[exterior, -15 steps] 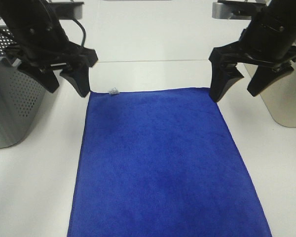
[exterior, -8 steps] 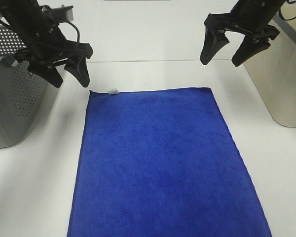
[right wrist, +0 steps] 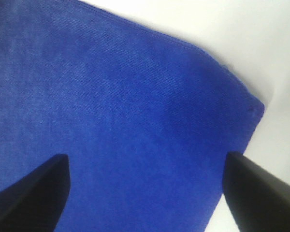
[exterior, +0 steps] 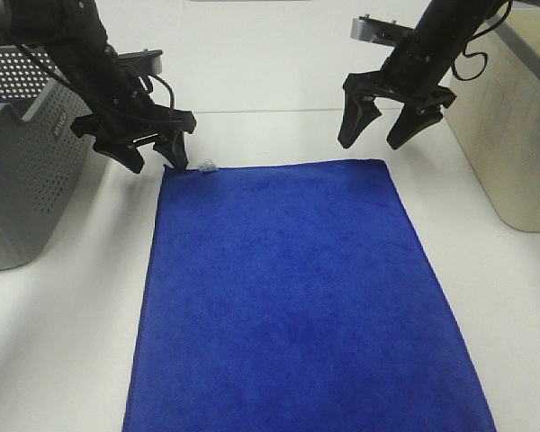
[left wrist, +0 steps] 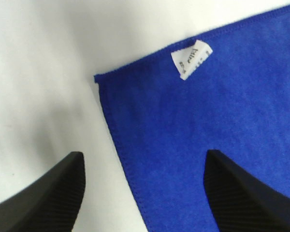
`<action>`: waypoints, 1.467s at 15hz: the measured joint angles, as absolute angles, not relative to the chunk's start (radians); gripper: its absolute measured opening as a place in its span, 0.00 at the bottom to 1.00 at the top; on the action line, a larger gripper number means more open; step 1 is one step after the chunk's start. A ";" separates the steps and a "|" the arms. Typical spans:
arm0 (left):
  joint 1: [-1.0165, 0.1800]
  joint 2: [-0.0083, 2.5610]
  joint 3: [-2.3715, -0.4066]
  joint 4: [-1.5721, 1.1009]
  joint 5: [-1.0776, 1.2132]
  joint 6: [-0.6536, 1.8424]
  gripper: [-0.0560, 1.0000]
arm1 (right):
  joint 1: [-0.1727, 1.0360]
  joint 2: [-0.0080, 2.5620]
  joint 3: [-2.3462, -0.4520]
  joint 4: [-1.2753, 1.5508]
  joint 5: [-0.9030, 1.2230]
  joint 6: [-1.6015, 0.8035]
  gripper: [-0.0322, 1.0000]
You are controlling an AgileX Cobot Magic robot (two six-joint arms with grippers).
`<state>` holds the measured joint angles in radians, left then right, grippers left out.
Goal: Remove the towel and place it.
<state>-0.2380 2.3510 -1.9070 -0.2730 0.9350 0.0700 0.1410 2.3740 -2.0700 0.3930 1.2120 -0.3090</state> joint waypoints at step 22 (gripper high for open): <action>-0.238 2.470 -1.964 -0.213 0.833 0.071 0.67 | 0.049 2.536 -2.111 0.449 1.123 -0.360 0.84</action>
<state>-0.2380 2.4700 -1.9640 -0.2130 0.8330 0.0710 0.0490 2.5360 -2.1110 0.4490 1.1230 -0.3600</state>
